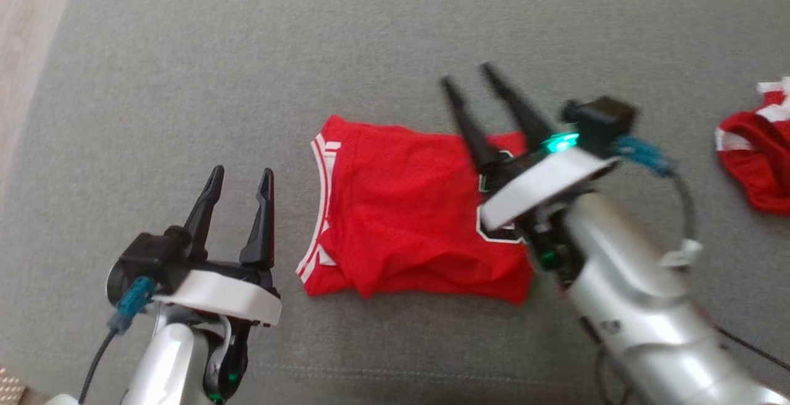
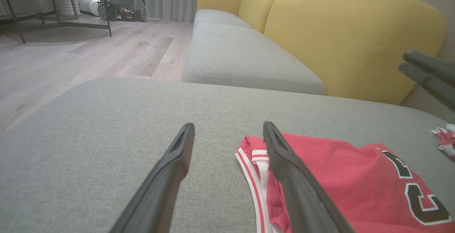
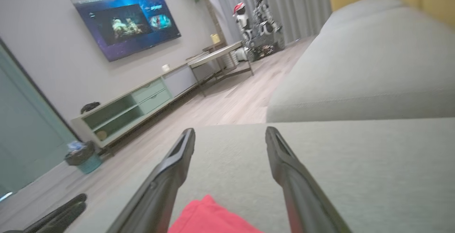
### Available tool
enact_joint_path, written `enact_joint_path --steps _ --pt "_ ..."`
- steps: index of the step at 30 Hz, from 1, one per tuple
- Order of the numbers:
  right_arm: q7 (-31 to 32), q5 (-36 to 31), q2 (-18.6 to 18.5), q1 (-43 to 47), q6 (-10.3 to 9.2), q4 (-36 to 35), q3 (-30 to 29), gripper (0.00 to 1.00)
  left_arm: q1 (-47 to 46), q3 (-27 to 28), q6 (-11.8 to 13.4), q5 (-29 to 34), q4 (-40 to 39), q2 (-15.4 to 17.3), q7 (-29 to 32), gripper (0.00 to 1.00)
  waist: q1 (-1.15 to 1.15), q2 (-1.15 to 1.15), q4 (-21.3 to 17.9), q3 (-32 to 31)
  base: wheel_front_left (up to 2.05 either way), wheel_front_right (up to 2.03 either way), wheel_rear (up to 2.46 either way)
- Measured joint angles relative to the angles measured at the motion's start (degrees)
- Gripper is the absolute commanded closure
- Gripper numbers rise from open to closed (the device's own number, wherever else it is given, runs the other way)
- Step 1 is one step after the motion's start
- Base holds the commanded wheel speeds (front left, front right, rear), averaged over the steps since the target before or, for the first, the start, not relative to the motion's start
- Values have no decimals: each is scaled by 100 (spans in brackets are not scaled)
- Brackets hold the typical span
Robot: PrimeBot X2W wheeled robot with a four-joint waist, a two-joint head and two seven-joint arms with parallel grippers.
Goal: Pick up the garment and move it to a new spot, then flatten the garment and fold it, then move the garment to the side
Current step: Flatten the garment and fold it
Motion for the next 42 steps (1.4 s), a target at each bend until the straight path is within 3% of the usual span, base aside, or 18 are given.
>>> enact_joint_path --steps 7,16,25,42 --pt "120 -922 -481 863 0 -589 -1468 0 30 49 52 0 -26 30 0 0 0 0 -223 -139 0 0 0" --pt "780 -1958 -474 2197 0 -1905 -2860 0 159 200 179 0 -179 157 1 0 0 0 -370 -340 0 0 0" --pt "1303 -2309 -254 3146 0 -2856 -3295 0 492 201 260 0 -325 272 105 0 0 0 -381 -662 0 0 0" --pt "1524 -2402 -42 3902 0 -3152 -3564 0 1123 134 304 -2 -477 416 398 0 0 0 -357 -1236 0 0 0"
